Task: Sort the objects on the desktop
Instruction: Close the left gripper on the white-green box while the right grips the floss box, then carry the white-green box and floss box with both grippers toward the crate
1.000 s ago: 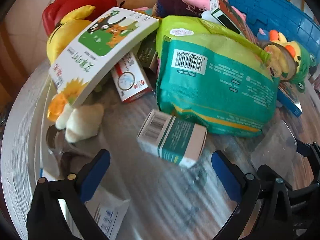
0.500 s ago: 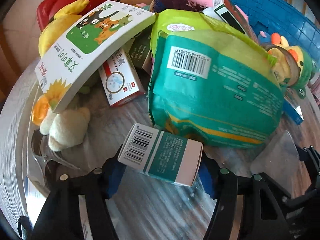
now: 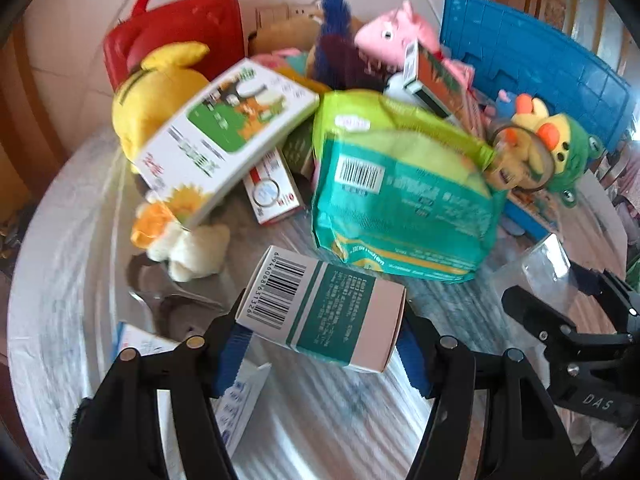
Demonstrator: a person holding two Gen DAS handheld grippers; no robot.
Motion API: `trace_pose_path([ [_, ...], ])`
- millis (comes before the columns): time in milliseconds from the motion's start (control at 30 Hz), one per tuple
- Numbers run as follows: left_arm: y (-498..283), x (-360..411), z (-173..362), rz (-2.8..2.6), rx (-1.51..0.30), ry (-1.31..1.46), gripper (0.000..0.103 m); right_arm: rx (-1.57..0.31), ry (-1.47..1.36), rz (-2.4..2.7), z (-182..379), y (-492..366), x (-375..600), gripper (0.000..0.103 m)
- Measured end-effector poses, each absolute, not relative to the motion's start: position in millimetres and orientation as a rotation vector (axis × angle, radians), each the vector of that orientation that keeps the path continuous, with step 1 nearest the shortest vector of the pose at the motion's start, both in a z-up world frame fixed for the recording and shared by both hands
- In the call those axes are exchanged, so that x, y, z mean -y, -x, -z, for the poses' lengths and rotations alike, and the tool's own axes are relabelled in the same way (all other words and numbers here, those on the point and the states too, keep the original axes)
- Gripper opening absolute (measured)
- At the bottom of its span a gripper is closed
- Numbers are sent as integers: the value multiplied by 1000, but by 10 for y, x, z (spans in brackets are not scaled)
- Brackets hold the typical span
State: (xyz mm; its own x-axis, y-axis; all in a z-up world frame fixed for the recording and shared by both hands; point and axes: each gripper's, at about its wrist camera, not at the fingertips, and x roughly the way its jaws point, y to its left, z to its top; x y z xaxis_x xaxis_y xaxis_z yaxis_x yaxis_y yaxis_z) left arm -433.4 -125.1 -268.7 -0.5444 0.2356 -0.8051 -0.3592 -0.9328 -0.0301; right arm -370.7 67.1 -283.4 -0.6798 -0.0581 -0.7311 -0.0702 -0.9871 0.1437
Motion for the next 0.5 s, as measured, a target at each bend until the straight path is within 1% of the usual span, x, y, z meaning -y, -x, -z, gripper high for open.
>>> trace_pose_path([
  [133,4138,1307,2473,-2502,-191,1226,65,-223,1186,-2885,2555,3571,-643,89],
  [333,3897,1063,2144,-2509,-187,1135,65,-177,1086,-2919,2120,3328,-615,89],
  [500,3673,863,1747,-2538,-183,1054,65,-153,980,-2954,1730,3174,-787,89],
])
